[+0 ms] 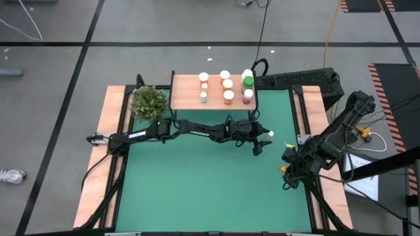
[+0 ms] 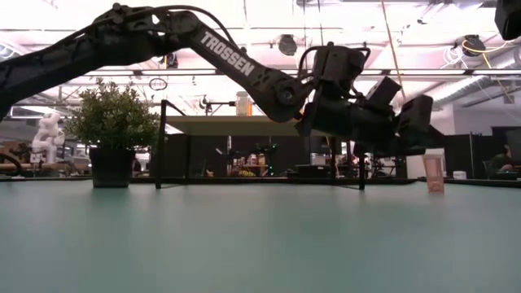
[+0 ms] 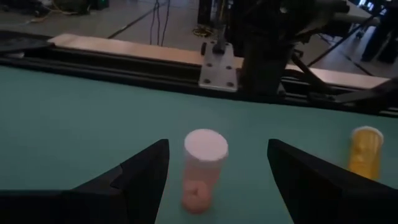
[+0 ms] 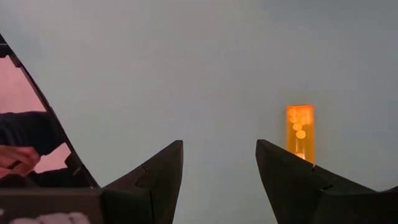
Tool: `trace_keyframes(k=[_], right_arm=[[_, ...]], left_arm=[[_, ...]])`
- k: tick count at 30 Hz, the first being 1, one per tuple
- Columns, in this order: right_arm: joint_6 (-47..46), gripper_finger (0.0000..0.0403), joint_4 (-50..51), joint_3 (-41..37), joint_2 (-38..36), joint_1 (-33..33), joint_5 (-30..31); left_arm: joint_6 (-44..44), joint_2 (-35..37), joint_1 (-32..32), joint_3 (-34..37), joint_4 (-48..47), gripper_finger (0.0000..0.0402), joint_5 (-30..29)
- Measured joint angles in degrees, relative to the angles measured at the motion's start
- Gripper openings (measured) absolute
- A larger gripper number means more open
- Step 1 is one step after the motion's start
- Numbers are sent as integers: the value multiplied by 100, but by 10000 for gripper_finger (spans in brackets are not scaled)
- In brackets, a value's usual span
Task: Pick and place medicine bottles onto shelf by color
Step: Put the small pink medicine bottle on the shelf
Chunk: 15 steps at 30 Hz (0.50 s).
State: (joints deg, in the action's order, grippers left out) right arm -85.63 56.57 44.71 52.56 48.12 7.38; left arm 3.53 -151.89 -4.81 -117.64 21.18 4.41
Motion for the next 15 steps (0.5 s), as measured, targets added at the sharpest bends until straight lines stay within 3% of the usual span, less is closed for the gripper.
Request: trace_keyframes(k=[15], right_arm=[[236,196,5,0,-4,0,-170]], left_arm=[[130,2,-109,0,-125,273,-36]])
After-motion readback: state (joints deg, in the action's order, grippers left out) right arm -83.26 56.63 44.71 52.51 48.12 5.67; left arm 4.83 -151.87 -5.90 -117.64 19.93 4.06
